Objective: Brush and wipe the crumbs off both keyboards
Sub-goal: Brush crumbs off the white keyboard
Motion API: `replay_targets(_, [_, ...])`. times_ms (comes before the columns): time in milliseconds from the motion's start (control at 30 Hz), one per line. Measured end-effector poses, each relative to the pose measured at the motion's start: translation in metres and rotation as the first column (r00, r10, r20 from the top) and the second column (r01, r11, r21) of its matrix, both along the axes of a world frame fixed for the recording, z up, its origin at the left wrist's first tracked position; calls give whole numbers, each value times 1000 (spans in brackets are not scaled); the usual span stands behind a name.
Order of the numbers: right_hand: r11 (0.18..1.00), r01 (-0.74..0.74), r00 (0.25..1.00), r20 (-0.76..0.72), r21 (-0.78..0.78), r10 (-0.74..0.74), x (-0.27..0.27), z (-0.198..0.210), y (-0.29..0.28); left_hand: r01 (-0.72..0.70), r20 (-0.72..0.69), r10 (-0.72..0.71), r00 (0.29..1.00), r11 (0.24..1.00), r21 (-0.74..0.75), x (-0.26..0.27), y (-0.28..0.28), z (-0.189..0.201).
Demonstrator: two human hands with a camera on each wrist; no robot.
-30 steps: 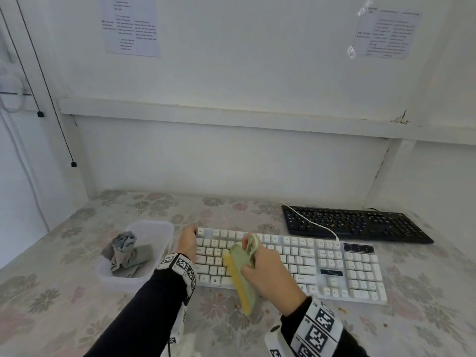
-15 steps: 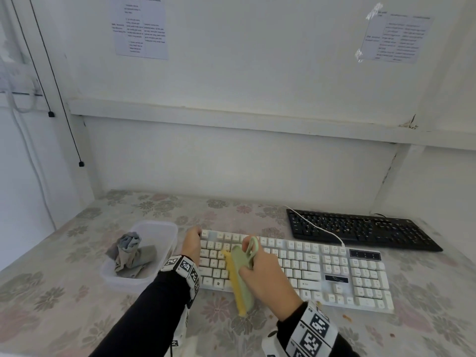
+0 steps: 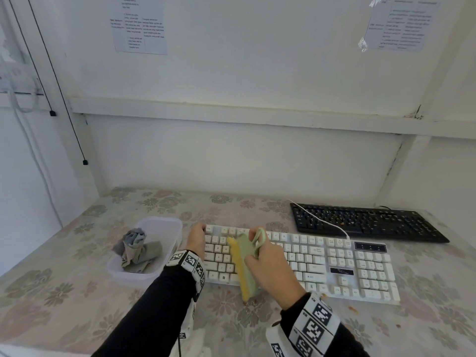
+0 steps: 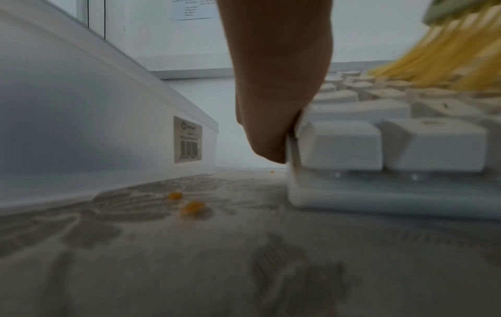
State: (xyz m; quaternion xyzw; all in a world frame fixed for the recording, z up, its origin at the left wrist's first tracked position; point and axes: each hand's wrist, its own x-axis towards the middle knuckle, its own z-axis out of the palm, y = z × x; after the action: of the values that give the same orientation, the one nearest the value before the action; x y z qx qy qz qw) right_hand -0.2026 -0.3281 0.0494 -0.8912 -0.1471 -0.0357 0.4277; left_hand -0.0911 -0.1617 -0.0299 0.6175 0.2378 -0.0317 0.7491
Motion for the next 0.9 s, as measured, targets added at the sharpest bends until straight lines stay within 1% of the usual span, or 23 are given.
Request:
replay_targets(67, [1000, 21, 999, -45, -4, -21, 2, 3, -2, 2, 3, -2, 1000, 1000, 4, -3, 0, 2])
replay_targets(100, [999, 41, 999, -32, 11, -41, 4, 5, -2, 0, 3, 0, 1000, 1000, 2, -4, 0, 3])
replay_targets(200, [994, 68, 991, 111, 84, -77, 9, 7, 5, 6, 1, -6, 1000, 1000, -4, -5, 0, 4])
replay_targets(267, [992, 56, 986, 149, 115, -73, 11, 3, 12, 14, 3, -14, 1000, 1000, -19, -5, 0, 4])
replay_targets(367, [997, 36, 993, 107, 71, -43, 11, -4, 15, 16, -6, -16, 1000, 1000, -16, -7, -1, 4])
replay_targets(500, [998, -46, 998, -37, -34, 45, 8, -8, 9, 9, 7, -9, 1000, 1000, -5, -7, -1, 6])
replay_targets(567, [998, -52, 997, -62, -35, 50, 7, -6, 6, 4, -2, -4, 1000, 1000, 4, -7, -1, 6])
replay_targets(633, [1000, -16, 999, -40, 7, 16, 9, -1, 6, 3, -1, -3, 1000, 1000, 11, -7, 0, 5])
replay_targets(700, [999, 15, 998, 62, 41, -18, 11, 2, 9, 11, 11, -11, 1000, 1000, -8, -8, 0, 7])
replay_targets(767, [997, 11, 989, 148, 74, -22, 13, 2, 14, 12, 32, -12, 999, 1000, -26, -10, -1, 9])
replay_targets(833, [998, -10, 990, 143, 57, 2, 14, -1, 18, 10, 35, -10, 999, 1000, -18, -11, -1, 10])
replay_targets(900, [999, -31, 996, 85, -11, 32, 15, -7, 15, 2, 29, -2, 1000, 1000, 2, -11, -2, 11])
